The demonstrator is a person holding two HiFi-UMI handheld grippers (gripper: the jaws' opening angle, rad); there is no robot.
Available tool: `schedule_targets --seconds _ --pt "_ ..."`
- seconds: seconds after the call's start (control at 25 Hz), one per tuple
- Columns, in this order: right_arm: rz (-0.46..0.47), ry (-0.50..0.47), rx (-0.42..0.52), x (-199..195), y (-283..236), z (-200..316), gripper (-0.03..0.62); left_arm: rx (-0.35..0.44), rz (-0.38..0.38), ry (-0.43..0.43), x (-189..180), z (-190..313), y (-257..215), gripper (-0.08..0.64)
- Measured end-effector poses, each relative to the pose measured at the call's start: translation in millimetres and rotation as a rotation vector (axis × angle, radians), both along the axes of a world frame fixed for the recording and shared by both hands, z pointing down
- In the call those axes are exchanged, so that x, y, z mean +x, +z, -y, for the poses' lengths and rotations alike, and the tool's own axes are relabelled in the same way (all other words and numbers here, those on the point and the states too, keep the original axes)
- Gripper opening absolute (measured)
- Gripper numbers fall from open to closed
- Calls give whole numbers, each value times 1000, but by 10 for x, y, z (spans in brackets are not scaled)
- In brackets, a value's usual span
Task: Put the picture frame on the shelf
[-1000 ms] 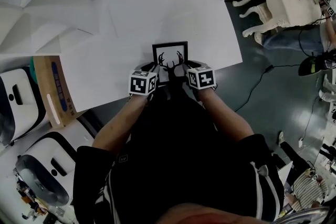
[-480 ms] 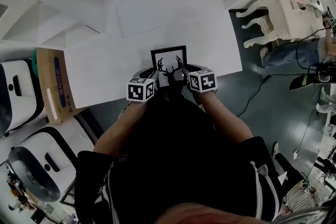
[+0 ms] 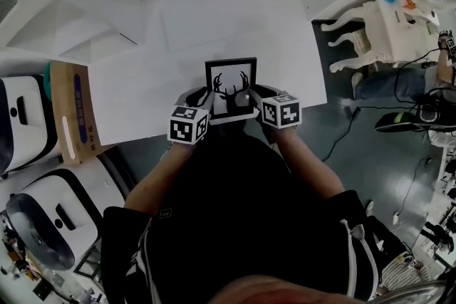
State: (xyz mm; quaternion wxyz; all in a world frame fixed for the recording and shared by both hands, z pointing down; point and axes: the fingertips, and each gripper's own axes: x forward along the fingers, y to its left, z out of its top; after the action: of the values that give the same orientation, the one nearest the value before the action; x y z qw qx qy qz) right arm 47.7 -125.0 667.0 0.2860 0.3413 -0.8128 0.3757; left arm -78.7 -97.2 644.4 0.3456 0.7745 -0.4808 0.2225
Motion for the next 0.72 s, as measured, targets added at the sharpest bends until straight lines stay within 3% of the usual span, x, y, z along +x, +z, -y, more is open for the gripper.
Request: schedule_targets --seconds 0.28,0.72 --pt "28 -18 105 -43 -472 195 80 92 3 -20 -31 121 -460 81" --pt "90 -62 192 -170 -1023 346 80 221 25 -61 -133 210 -1075 81"
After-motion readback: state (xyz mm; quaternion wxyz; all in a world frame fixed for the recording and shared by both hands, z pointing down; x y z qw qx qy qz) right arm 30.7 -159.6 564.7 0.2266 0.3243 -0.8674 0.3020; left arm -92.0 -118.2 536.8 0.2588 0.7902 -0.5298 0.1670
